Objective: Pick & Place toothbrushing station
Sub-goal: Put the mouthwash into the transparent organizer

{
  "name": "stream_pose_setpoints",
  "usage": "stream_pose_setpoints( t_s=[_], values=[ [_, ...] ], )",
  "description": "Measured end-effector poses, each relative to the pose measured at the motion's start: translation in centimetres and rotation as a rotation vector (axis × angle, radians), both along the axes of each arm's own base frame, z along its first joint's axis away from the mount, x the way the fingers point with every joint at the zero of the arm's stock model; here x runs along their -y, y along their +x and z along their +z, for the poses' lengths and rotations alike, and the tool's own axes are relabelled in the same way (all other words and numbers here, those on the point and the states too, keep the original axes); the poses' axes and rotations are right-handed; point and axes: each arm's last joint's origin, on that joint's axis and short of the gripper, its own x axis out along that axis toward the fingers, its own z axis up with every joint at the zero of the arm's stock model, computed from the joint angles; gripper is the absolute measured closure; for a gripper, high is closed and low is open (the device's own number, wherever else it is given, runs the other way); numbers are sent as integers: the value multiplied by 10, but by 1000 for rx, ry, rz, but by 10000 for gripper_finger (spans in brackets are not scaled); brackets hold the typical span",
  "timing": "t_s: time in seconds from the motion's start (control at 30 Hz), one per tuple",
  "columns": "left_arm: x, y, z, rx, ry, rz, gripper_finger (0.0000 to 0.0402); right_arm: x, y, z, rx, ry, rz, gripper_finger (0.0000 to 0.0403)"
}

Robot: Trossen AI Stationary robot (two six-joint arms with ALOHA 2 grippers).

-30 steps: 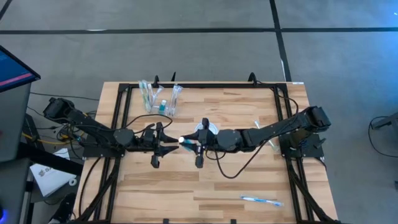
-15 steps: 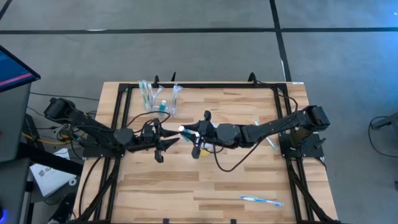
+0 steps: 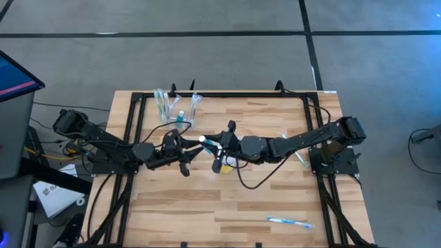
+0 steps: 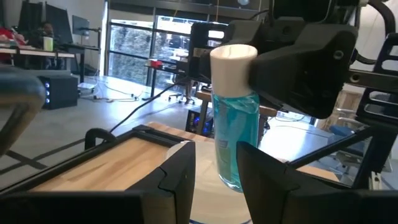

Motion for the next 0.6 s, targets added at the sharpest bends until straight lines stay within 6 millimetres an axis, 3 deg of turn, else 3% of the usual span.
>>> stream_pose_setpoints(
  t_s=[0.6],
  values=[
    [1,0,4,18,12,-16,288,4,1,-5,-35,-28,-47,323]
  ],
)
